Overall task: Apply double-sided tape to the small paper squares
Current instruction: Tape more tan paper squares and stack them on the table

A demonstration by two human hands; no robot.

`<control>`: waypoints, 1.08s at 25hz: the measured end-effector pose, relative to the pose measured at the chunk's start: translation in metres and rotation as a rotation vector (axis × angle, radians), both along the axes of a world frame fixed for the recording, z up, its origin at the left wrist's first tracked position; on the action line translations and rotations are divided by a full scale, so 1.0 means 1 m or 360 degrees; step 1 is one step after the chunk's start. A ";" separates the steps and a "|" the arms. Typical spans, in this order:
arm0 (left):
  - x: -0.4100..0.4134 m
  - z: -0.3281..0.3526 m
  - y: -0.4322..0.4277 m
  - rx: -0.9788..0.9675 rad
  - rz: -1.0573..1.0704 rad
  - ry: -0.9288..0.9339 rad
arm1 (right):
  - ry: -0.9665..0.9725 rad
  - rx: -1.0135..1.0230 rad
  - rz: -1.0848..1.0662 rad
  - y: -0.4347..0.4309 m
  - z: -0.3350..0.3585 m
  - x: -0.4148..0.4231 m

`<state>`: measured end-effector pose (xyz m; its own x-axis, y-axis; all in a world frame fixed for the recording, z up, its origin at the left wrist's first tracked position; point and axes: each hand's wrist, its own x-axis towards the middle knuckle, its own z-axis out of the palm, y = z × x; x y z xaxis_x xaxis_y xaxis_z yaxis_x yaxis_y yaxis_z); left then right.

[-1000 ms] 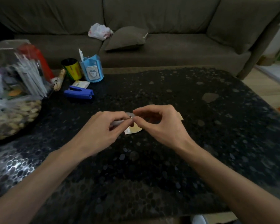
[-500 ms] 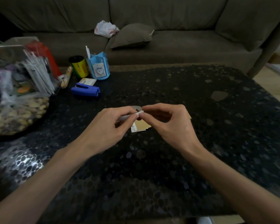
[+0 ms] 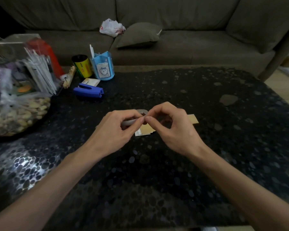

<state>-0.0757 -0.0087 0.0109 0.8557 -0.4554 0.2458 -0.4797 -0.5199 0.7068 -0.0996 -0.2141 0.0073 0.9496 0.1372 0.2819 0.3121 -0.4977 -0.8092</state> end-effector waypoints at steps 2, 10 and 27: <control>0.000 -0.001 -0.002 -0.0017 -0.0003 0.0019 | 0.0044 -0.0023 0.0034 0.001 -0.003 0.004; 0.001 -0.005 -0.008 -0.0077 0.0004 0.0135 | -0.0025 0.0056 -0.0001 -0.005 -0.007 0.010; 0.004 -0.006 -0.005 -0.0594 0.0102 0.0828 | -0.0119 0.0442 0.0072 -0.001 0.005 -0.001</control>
<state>-0.0716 -0.0132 0.0044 0.9284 -0.3635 -0.0765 -0.0017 -0.2101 0.9777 -0.1006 -0.2147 0.0121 0.9195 0.0866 0.3835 0.3928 -0.2443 -0.8866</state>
